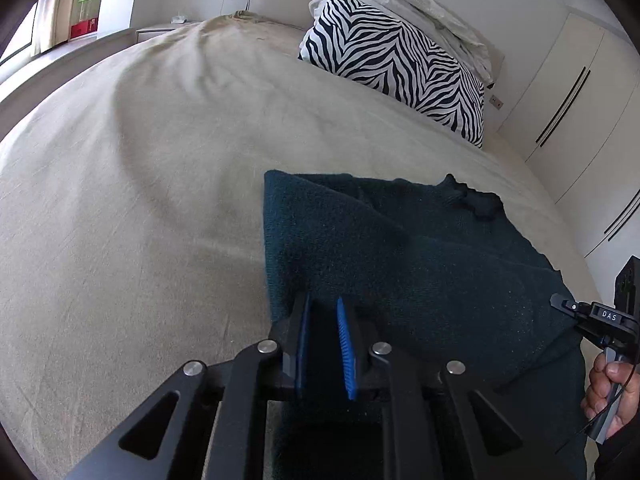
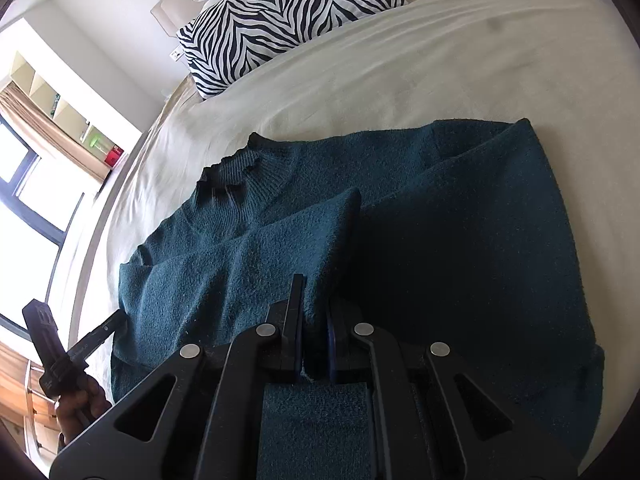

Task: Fold small clothes

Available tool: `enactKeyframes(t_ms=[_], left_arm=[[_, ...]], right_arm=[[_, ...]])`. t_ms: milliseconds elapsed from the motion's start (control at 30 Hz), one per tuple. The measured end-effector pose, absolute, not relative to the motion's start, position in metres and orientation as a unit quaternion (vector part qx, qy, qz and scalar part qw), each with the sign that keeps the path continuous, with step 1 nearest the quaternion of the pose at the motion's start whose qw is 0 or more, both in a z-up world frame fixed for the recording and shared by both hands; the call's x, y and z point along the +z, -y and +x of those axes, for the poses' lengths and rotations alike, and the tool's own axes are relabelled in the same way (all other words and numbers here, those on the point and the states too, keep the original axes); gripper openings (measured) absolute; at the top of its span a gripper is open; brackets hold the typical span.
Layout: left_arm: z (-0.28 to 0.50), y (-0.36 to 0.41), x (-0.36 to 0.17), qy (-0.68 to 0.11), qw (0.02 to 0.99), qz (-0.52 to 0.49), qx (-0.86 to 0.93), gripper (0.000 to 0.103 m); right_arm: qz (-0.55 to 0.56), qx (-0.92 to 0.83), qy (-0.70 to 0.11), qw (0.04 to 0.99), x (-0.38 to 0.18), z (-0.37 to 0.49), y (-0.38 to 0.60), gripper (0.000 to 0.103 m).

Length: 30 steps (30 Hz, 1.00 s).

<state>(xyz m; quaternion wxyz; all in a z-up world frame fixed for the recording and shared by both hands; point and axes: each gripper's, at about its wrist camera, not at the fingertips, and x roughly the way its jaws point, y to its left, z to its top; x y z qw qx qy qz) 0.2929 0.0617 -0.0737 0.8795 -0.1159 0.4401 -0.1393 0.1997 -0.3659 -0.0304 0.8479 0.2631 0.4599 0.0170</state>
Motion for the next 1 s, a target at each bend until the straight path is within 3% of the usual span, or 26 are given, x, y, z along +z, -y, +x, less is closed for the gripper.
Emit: enactKeyframes(t_ms=[133,300,467,600,767,900,1000], left_arm=[[0.288,-0.057,-0.071,-0.437,0.885,-0.096,-0.132,0.016],[0.285,-0.071,-0.067,-0.441,0.876,-0.143,-0.135,0.016],[0.280,-0.084,-0.060,-0.430,0.880,-0.171,-0.110,0.017],[0.275,-0.100,-0.049,-0.400,0.891,-0.193,-0.091,0.017],[0.273,-0.079,-0.048,-0.405,0.897,-0.144,-0.104,0.017],[0.273,-0.058,-0.070,-0.436,0.892,-0.083,-0.086,0.020],[0.271,-0.058,-0.066,-0.433,0.894,-0.078,-0.082,0.020]], right_arm=[[0.274,0.013,-0.465,0.842,-0.047,0.204,0.372,0.008],[0.312,0.011,-0.466,0.828,-0.047,0.200,0.381,0.010],[0.265,-0.048,-0.426,0.864,-0.004,0.184,0.374,0.013],[0.240,0.017,-0.402,0.883,0.017,0.193,0.343,0.013],[0.246,0.052,-0.471,0.846,-0.035,0.214,0.319,0.013],[0.342,0.078,-0.433,0.831,-0.058,0.197,0.346,0.012],[0.332,0.054,-0.424,0.841,-0.044,0.183,0.352,0.013]])
